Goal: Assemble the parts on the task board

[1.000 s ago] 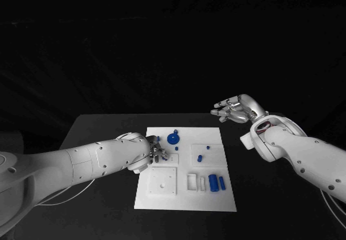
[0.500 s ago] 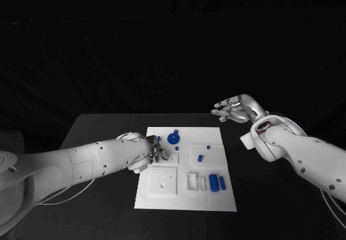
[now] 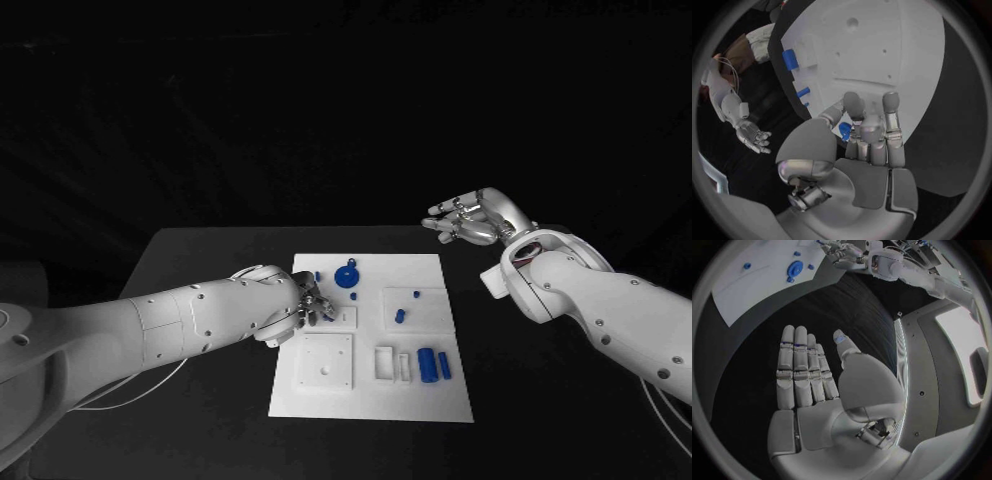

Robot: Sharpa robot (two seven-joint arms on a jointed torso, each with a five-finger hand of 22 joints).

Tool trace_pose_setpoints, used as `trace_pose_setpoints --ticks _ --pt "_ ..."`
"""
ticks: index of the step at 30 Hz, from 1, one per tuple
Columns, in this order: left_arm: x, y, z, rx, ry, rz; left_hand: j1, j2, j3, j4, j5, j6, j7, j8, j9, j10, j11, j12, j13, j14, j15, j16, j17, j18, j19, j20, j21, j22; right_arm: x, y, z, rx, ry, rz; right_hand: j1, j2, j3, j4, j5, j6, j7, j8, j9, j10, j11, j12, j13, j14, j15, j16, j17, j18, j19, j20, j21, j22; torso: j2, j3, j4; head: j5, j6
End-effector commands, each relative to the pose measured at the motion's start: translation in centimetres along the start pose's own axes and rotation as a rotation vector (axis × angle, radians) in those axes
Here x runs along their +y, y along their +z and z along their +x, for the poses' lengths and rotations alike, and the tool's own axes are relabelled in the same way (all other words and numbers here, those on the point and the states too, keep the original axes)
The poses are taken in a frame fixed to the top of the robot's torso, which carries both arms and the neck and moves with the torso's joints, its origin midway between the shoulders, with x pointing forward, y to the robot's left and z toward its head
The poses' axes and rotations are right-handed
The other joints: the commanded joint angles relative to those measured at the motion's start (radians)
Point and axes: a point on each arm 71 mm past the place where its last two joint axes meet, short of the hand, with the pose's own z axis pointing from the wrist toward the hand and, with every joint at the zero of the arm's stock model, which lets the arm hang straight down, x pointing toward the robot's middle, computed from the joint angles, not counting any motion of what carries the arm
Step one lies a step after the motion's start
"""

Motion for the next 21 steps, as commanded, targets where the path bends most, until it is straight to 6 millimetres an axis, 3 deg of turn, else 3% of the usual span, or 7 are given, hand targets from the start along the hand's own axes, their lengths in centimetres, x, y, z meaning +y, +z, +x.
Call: trace_pose_setpoints --ticks 1,21 --pt "0.37 0.06 0.62 0.028 0.021 -0.026 0.013 0.004 -0.002 0.001 0.003 0.223 -0.125 0.002 0.511 0.025 -0.015 -0.002 -0.001 -0.001 -0.002 -0.005 -0.001 -0.005 0.005 0.005 -0.005 0.018 0.11 0.02 0.14 0.011 0.005 -0.012 -0.001 -0.009 0.003 0.003 0.004 -0.008 0.0 -0.001 -0.001 -0.008 0.003 -0.007 -0.002 -0.009 0.002 -0.004 -0.003 -0.009 -0.01 0.002 0.002 -0.002 0.0 -0.001 0.0005 0.0 0.002" --pt "0.29 -0.18 0.31 -0.03 -0.01 0.0 0.015 0.006 -0.003 0.006 -0.004 0.224 -0.125 0.003 0.509 0.026 -0.016 -0.003 -0.002 0.001 -0.003 -0.005 -0.005 -0.006 0.008 0.003 -0.007 0.018 0.05 0.03 0.11 0.008 0.008 -0.011 -0.004 -0.012 0.006 0.008 0.005 -0.009 0.001 -0.001 0.0 -0.018 0.007 -0.013 -0.002 -0.02 0.007 -0.003 -0.011 -0.007 -0.02 0.008 0.001 -0.007 0.001 -0.0011 -0.0009 -0.001 0.002"
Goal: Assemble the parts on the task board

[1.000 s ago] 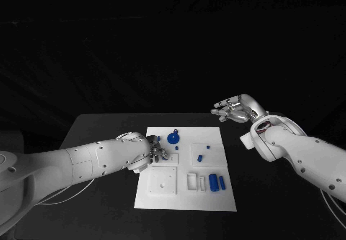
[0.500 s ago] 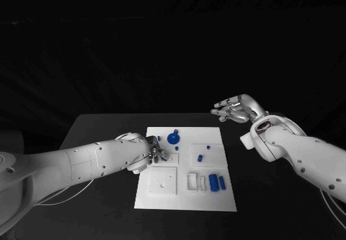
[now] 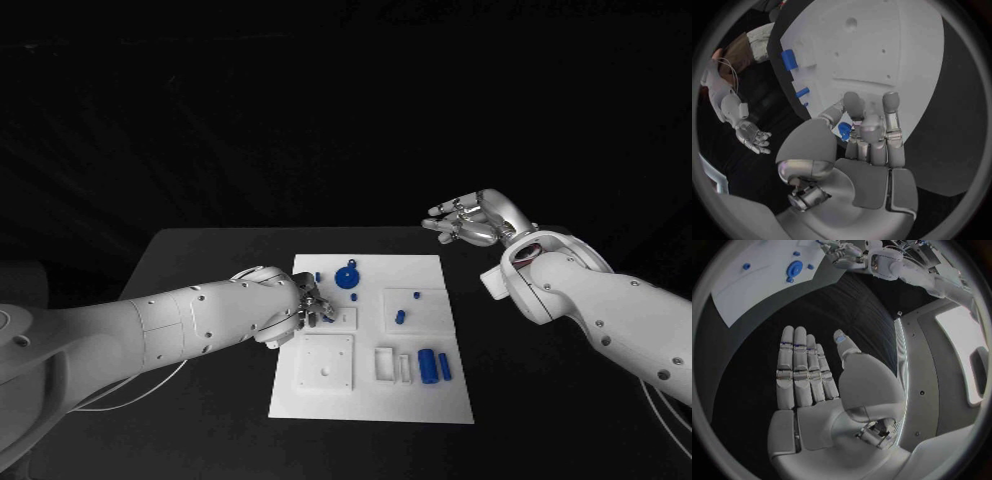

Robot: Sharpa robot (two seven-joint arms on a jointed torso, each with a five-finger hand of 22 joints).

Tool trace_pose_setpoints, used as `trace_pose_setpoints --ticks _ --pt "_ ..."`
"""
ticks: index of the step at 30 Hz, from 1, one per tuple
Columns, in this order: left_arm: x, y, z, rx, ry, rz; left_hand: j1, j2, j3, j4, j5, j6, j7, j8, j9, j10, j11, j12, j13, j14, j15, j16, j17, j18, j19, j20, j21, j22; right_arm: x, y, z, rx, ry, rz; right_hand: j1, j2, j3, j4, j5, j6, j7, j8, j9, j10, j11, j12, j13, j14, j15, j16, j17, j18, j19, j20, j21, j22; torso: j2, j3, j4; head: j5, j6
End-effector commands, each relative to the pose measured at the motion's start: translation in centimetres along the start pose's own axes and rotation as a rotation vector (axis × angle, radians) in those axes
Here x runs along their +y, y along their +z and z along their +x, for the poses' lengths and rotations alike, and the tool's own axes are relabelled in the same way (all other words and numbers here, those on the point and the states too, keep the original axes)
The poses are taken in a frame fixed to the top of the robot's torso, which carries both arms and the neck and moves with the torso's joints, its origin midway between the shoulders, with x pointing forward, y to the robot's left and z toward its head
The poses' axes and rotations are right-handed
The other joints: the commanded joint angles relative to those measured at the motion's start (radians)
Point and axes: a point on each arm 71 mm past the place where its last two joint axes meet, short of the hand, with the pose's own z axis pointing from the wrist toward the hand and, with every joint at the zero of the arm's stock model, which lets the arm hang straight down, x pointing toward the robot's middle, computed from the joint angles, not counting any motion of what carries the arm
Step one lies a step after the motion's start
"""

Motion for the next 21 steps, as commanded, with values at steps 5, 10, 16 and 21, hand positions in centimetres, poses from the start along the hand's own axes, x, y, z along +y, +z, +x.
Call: trace_pose_setpoints --ticks 5,10,16,21 --pt "0.23 -0.58 0.12 -0.062 -0.05 0.035 0.015 0.006 0.002 0.005 0.001 0.226 -0.126 0.004 0.444 0.026 -0.017 -0.001 -0.001 0.006 -0.007 -0.003 0.004 -0.006 0.007 -0.002 -0.006 0.018 0.0 -0.04 -0.03 0.007 0.002 -0.01 0.001 -0.008 0.003 0.005 0.005 -0.007 -0.002 -0.001 -0.001 -0.005 -0.001 -0.005 -0.001 -0.005 0.0 -0.003 -0.001 -0.007 -0.006 0.001 0.001 -0.001 0.0 -0.0004 0.0015 -0.005 -0.003" --pt "0.25 -0.95 0.0 -0.094 -0.085 0.058 0.014 0.006 0.004 0.006 0.002 0.226 -0.127 0.004 0.443 0.026 -0.019 -0.003 -0.002 0.007 -0.008 -0.007 -0.001 -0.008 0.01 -0.005 -0.006 0.018 -0.06 -0.06 -0.08 0.007 0.001 -0.008 0.0 -0.009 0.003 0.007 0.007 -0.007 -0.001 -0.001 0.0 -0.005 0.0 -0.005 -0.001 -0.006 0.0 -0.002 -0.002 -0.007 -0.007 0.001 0.002 -0.001 -0.001 -0.0003 0.001 -0.005 -0.006" --pt "0.2 -1.13 0.07 -0.1 -0.106 0.059 0.014 0.004 0.003 0.011 -0.007 0.225 -0.128 0.004 0.443 0.025 -0.022 -0.003 -0.001 0.011 -0.013 -0.008 -0.001 -0.011 0.017 -0.011 -0.003 0.019 -0.11 -0.04 -0.07 0.007 0.001 -0.007 0.0 -0.009 0.003 0.007 0.007 -0.007 -0.001 -0.001 0.0 -0.005 0.0 -0.005 -0.001 -0.006 0.0 -0.002 -0.002 -0.007 -0.007 0.001 0.002 -0.001 0.0 0.0002 0.0012 -0.003 -0.007" --pt "0.3 -1.08 -0.03 -0.109 -0.126 0.051 0.017 0.005 0.002 0.016 -0.017 0.224 -0.128 0.004 0.444 0.025 -0.024 -0.003 -0.001 0.012 -0.015 -0.008 0.001 -0.015 0.019 -0.015 0.0 0.019 -0.09 -0.02 -0.02 0.008 0.002 -0.007 0.0 -0.009 0.003 0.009 0.008 -0.005 -0.002 -0.001 0.0 -0.006 0.0 -0.005 -0.001 -0.006 0.0 -0.002 -0.004 -0.007 -0.008 0.001 0.002 -0.002 -0.001 0.0 0.0017 -0.003 -0.006"
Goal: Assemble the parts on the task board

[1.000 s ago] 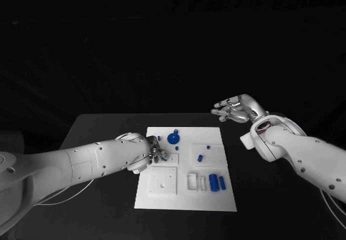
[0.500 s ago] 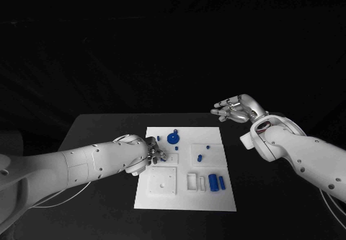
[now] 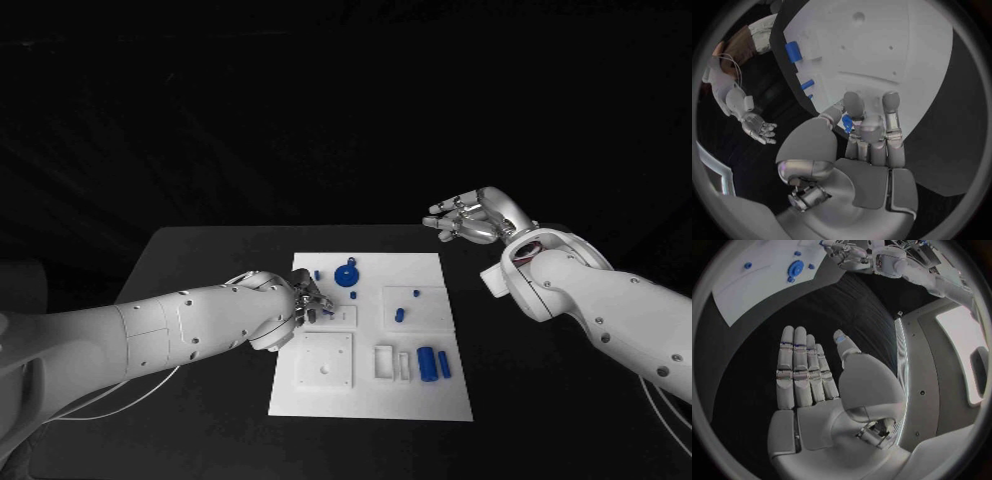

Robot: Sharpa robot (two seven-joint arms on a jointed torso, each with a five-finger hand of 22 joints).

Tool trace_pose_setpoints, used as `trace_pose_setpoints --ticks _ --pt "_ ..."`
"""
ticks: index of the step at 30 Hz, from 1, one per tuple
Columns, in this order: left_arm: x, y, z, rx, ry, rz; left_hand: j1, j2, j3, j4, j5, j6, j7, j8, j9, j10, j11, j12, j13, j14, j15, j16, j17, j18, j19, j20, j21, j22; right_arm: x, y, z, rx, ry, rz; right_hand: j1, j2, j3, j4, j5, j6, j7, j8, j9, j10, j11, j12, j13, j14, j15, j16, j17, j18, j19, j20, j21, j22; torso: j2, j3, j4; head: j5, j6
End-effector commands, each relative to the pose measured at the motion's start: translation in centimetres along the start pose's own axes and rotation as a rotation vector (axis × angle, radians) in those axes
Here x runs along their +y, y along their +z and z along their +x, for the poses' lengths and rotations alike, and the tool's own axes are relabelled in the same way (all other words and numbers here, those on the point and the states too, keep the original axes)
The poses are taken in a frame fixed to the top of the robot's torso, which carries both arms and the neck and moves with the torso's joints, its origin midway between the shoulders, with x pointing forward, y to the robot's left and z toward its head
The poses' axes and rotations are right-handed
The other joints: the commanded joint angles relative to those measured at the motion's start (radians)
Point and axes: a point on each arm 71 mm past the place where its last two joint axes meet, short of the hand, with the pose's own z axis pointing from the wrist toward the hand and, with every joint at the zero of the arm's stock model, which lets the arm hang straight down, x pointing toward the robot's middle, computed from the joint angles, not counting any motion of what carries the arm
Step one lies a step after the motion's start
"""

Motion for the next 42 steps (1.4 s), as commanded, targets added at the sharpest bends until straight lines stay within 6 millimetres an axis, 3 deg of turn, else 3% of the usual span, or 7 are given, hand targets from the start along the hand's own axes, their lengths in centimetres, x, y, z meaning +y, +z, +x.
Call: trace_pose_setpoints --ticks 1,26,42 --pt "-0.13 0.0 -0.16 -0.028 -0.042 0.008 0.014 0.006 0.0 0.007 -0.006 0.224 -0.128 0.007 0.445 0.025 -0.024 -0.003 0.0 0.003 -0.01 -0.003 0.003 -0.015 0.004 -0.002 0.0 0.019 0.1 0.0 0.13 0.01 0.002 -0.011 0.0 -0.009 0.0 0.006 0.004 -0.005 -0.002 -0.001 0.0 -0.006 -0.001 -0.005 -0.001 -0.006 0.0 -0.002 -0.001 -0.007 -0.008 0.002 0.002 -0.002 0.0 -0.0002 0.0006 0.0 0.001" --pt "-0.34 0.59 0.21 0.018 -0.005 -0.035 0.018 0.005 -0.005 0.011 -0.019 0.222 -0.128 0.007 0.447 0.025 -0.024 -0.002 0.003 0.002 -0.01 -0.003 0.007 -0.015 0.001 -0.001 0.003 0.019 0.04 0.0 0.11 0.011 0.002 -0.009 0.0 -0.01 -0.002 0.009 0.005 -0.004 -0.002 -0.001 0.0 -0.008 -0.001 -0.004 -0.001 -0.007 0.001 -0.002 -0.003 -0.007 -0.01 0.002 0.003 -0.002 0.001 0.0014 -0.0024 0.002 -0.001" --pt "-0.69 0.96 0.61 0.058 0.048 -0.045 0.019 0.006 -0.006 0.008 -0.018 0.221 -0.127 0.008 0.458 0.025 -0.022 0.002 0.007 -0.001 -0.008 0.001 0.014 -0.015 -0.003 0.001 0.004 0.019 0.09 0.06 0.28 0.019 0.008 -0.011 -0.001 -0.01 -0.003 0.01 0.008 -0.005 -0.002 -0.001 0.0 -0.01 0.0 -0.005 -0.001 -0.009 0.002 -0.002 -0.004 -0.007 -0.011 0.003 0.002 -0.002 0.0 0.0007 -0.001 0.002 -0.003"
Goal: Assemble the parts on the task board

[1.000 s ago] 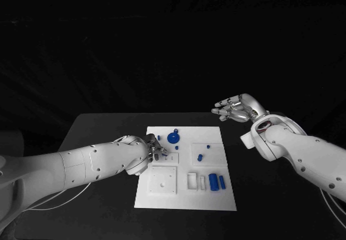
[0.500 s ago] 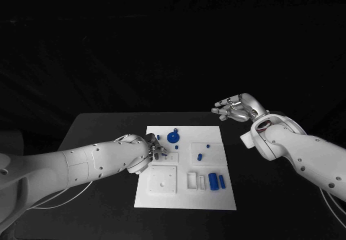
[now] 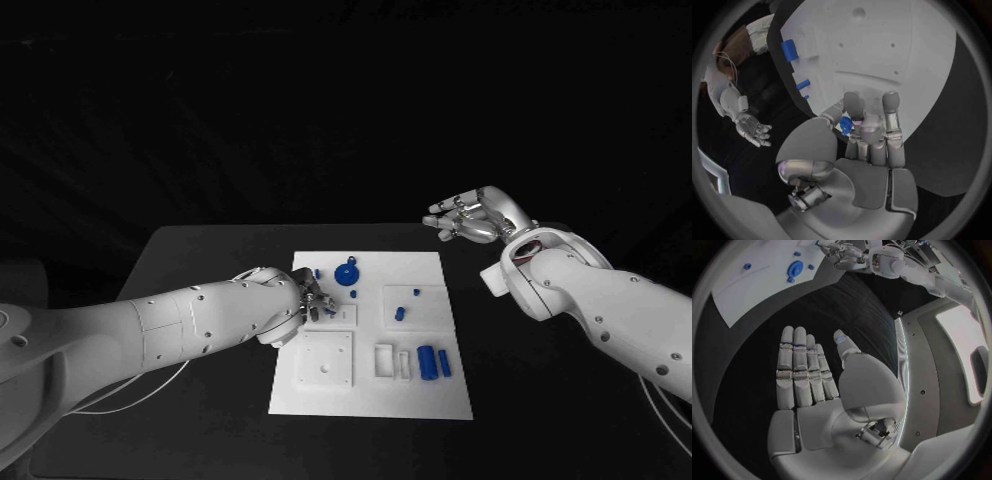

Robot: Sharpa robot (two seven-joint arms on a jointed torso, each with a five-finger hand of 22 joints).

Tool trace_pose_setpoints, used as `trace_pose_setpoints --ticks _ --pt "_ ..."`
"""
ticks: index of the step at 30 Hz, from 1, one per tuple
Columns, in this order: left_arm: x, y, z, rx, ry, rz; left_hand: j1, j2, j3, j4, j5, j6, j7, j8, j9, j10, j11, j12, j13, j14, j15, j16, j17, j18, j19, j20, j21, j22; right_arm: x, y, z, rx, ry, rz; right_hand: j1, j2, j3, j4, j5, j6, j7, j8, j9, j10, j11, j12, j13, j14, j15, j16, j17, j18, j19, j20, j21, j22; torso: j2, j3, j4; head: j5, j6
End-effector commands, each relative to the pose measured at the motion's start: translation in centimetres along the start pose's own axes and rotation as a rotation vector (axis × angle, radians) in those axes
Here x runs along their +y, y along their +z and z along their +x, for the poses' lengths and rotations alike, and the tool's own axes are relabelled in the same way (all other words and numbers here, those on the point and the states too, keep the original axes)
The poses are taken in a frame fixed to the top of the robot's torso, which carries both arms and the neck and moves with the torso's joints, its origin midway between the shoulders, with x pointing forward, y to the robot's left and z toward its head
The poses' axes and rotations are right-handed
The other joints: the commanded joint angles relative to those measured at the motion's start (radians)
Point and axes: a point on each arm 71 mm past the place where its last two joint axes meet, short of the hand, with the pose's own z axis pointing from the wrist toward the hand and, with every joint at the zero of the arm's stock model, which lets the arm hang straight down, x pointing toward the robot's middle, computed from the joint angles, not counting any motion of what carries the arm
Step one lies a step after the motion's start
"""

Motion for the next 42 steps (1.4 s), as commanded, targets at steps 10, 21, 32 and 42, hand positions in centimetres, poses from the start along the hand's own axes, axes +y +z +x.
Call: trace_pose_setpoints --ticks 10,21,32,42 --pt "-0.07 0.07 0.45 0.051 0.055 -0.015 0.014 0.007 0.001 0.0 0.0 0.222 -0.127 0.004 0.46 0.025 -0.02 0.002 0.002 -0.003 -0.002 0.001 0.002 -0.015 -0.005 0.002 0.004 0.018 0.07 0.0 0.21 0.019 0.004 -0.012 -0.002 -0.01 -0.002 0.01 0.006 -0.006 -0.001 -0.001 0.0 -0.012 0.001 -0.004 -0.002 -0.007 -0.001 -0.002 -0.002 -0.007 -0.009 0.0 0.001 -0.001 0.0 -0.0002 0.0006 0.0 -0.001" --pt "-0.09 0.06 0.57 0.064 0.065 -0.02 0.014 0.007 0.001 0.0 0.0 0.222 -0.127 0.004 0.46 0.025 -0.02 0.002 0.002 -0.003 -0.002 0.001 0.002 -0.015 -0.005 0.002 0.004 0.018 -0.02 0.0 0.35 0.022 0.005 -0.01 -0.003 -0.01 -0.002 0.013 0.007 -0.006 -0.001 -0.001 0.0 -0.014 0.001 -0.004 -0.002 -0.009 0.0 -0.002 -0.003 -0.007 -0.01 0.001 0.001 -0.001 -0.001 -0.0006 0.0002 0.001 -0.003" --pt "-0.19 0.16 0.47 0.049 0.068 -0.016 0.013 0.01 0.001 -0.003 -0.001 0.22 -0.126 0.003 0.464 0.025 -0.019 0.002 0.002 -0.005 0.0 0.001 -0.001 -0.014 -0.006 0.003 0.005 0.019 -0.04 -0.01 0.4 0.022 0.006 -0.01 -0.002 -0.01 -0.003 0.015 0.007 -0.006 -0.001 -0.001 0.0 -0.014 0.001 -0.003 -0.002 -0.009 0.0 -0.002 -0.004 -0.007 -0.011 0.001 0.0 -0.001 0.0 -0.001 -0.0007 0.001 -0.002" --pt "-0.15 -0.24 -0.03 -0.047 0.012 0.034 0.012 0.014 0.004 -0.003 0.004 0.225 -0.128 0.004 0.466 0.025 -0.021 0.007 0.003 0.0 -0.002 0.008 0.01 -0.013 -0.003 0.002 0.008 0.019 -0.11 -0.05 0.32 0.021 0.005 -0.009 -0.003 -0.01 -0.004 0.018 0.008 -0.006 -0.001 -0.001 0.0 -0.015 0.002 -0.003 -0.002 -0.01 0.001 -0.002 -0.004 -0.007 -0.011 0.002 0.0 -0.001 0.0 -0.0014 0.0004 -0.002 -0.005"
